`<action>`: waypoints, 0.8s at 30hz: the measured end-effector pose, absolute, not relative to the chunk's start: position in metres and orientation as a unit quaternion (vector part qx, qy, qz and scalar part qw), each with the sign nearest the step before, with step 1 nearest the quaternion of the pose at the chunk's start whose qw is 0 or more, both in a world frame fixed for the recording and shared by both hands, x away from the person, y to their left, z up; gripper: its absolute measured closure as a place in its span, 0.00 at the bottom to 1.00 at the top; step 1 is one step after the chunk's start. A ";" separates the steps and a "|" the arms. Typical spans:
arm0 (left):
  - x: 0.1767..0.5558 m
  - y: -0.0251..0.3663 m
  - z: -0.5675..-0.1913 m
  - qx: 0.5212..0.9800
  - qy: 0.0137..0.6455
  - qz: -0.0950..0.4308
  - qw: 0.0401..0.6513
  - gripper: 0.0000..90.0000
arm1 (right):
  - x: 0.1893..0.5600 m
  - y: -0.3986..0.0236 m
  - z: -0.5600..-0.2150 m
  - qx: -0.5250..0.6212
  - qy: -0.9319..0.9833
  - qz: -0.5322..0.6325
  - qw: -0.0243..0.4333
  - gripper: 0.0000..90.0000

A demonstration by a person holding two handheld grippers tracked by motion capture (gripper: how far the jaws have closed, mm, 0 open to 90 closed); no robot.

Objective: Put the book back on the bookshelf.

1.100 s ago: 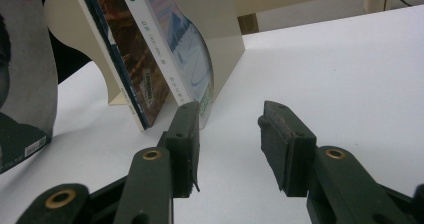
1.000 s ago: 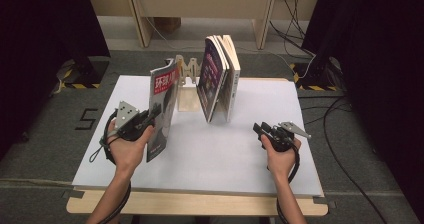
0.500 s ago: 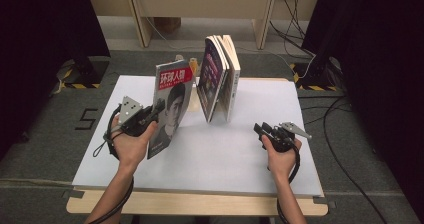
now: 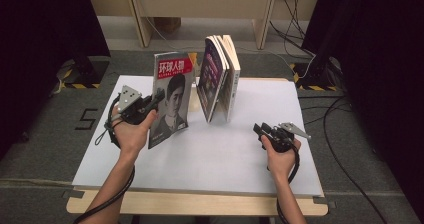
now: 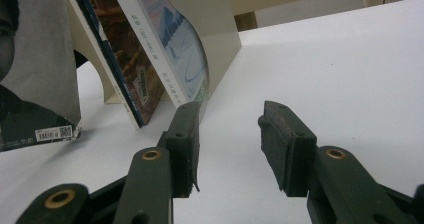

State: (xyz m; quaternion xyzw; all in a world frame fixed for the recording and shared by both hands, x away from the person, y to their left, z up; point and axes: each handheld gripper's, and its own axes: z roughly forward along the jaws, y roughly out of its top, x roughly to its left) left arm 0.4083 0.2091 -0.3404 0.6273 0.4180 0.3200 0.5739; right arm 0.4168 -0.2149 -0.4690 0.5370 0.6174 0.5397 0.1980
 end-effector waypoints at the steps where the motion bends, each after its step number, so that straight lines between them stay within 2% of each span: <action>1: 0.412 0.209 -0.340 0.627 0.416 0.320 0.575 0.96 | 0.417 -0.216 -0.469 0.537 0.618 0.538 0.198 0.67; 24: 0.459 0.205 -0.335 0.607 0.427 0.349 0.573 0.96 | 0.418 -0.217 -0.472 0.541 0.617 0.538 0.196 0.67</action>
